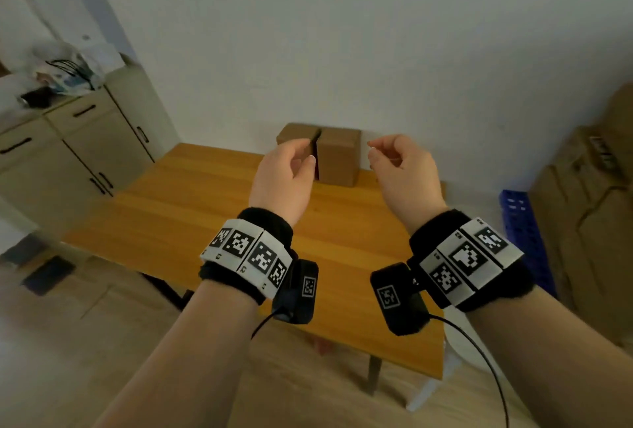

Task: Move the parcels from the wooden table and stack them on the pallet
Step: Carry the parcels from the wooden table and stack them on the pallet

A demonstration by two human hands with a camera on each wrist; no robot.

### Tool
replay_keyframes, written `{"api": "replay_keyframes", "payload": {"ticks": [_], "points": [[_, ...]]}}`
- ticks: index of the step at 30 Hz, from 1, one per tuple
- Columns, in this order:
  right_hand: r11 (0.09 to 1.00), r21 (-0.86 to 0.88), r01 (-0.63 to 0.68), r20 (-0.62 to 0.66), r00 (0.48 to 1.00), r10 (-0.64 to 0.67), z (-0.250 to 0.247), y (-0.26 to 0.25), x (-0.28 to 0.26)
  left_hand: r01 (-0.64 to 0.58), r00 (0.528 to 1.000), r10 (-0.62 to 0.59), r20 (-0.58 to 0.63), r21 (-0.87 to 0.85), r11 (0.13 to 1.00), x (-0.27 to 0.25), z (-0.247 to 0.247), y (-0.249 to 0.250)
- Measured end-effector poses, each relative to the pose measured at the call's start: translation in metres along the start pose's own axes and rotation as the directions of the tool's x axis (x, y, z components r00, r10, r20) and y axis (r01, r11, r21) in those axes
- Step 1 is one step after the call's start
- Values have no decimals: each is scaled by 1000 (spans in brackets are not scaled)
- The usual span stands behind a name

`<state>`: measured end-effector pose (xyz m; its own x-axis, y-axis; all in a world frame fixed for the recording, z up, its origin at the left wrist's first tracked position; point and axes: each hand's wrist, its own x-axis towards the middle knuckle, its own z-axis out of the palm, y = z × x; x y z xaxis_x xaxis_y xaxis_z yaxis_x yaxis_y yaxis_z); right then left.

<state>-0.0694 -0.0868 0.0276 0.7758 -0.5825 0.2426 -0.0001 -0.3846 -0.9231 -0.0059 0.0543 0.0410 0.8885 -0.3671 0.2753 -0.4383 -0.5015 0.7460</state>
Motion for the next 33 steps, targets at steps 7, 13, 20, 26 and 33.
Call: {"api": "replay_keyframes", "payload": {"ticks": [7, 13, 20, 26, 33], "points": [[989, -137, -63, 17, 998, 66, 47, 17, 46, 26, 997, -26, 68, -4, 1000, 57, 0, -51], [967, -177, -181, 34, 981, 190, 89, 59, 119, -6, 990, 1, 144, 37, 999, 127, 23, -87], [879, -375, -295, 93, 931, 352, 147, 132, 215, 37, 961, -77, 266, 153, 988, 218, 60, -134], [748, -612, -255, 131, 901, 414, 170, 168, 246, 72, 939, -121, 322, 160, 984, 253, 90, -158], [835, -479, -270, 37, 944, 327, 169, 180, 208, 96, 892, -142, 429, 127, 987, 265, 130, -167]]}}
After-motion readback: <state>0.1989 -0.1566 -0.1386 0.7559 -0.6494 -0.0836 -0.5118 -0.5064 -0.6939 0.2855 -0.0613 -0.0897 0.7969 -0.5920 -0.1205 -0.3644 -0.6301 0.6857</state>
